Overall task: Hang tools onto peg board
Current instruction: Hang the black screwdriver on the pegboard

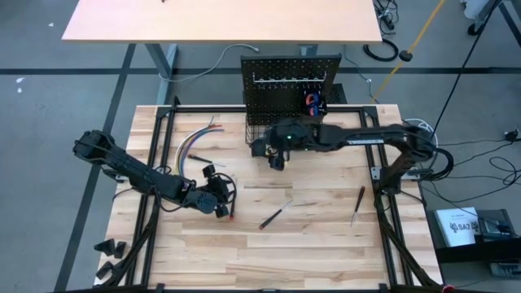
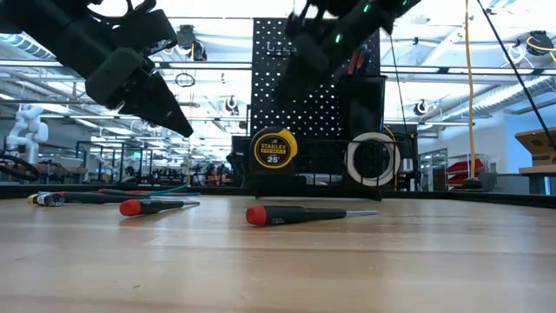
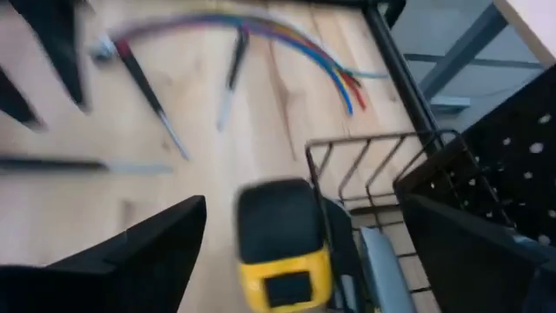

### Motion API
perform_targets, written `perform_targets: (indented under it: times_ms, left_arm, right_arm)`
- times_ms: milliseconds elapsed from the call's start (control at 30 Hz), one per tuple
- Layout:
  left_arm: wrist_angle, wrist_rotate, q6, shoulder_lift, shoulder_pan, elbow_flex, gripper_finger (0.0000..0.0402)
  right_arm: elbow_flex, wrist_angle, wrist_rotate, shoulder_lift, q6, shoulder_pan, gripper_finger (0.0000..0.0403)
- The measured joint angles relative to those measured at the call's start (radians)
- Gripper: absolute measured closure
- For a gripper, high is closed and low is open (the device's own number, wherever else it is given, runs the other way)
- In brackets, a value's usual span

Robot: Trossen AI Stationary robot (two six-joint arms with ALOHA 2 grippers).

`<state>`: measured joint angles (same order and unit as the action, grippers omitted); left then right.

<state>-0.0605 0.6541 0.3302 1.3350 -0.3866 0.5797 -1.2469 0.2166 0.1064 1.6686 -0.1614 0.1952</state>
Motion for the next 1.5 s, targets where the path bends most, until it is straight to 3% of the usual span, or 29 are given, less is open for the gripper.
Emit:
perform_targets:
  times_ms: [100, 300, 467, 733, 933, 1100, 1167, 1367, 1500]
  left_arm:
    - [0.0, -0.012, -0.003, 0.0, 0.0, 0.0, 0.0249]
    - [0.024, -0.059, 0.004, 0.0, 0.0, 0.0, 0.0249]
    - [0.059, -0.171, 0.016, 0.0, -0.001, 0.018, 0.0249]
    - [-0.101, -0.187, 0.11, 0.0, -0.038, 0.167, 0.0249]
    - [-0.106, -0.116, 0.056, 0.0, -0.124, 0.226, 0.0249]
    - [-0.117, -0.076, 0.031, 0.0, -0.152, 0.242, 0.0249]
    - [-0.132, -0.076, 0.078, 0.0, -0.157, 0.242, 0.0249]
    - [-0.325, -0.091, 0.471, 0.0, -0.126, 0.243, 0.0249]
    - [-0.359, -0.131, 0.5, 0.0, -0.108, 0.239, 0.0249]
  right_arm:
    - [0.0, 0.033, -0.013, -0.066, 0.145, -0.029, 0.002]
    - [0.0, 0.276, -0.218, -0.198, 0.401, -0.111, 0.002]
    - [-0.001, 0.432, -0.211, -0.253, 0.587, -0.283, 0.002]
    - [-0.001, 0.584, -0.184, -0.205, 0.858, -0.564, 0.0022]
    - [-0.001, 0.766, -0.158, -0.136, 0.893, -0.744, 0.0023]
    - [-0.001, 0.944, -0.155, -0.084, 0.832, -0.826, 0.0023]
    - [-0.001, 1.01, -0.161, -0.067, 0.892, -0.835, 0.0023]
    - [-0.001, 1.139, -0.172, -0.024, 1.157, -0.809, 0.0023]
    - [-0.001, 1.22, -0.161, -0.027, 1.426, -0.808, 0.0023]
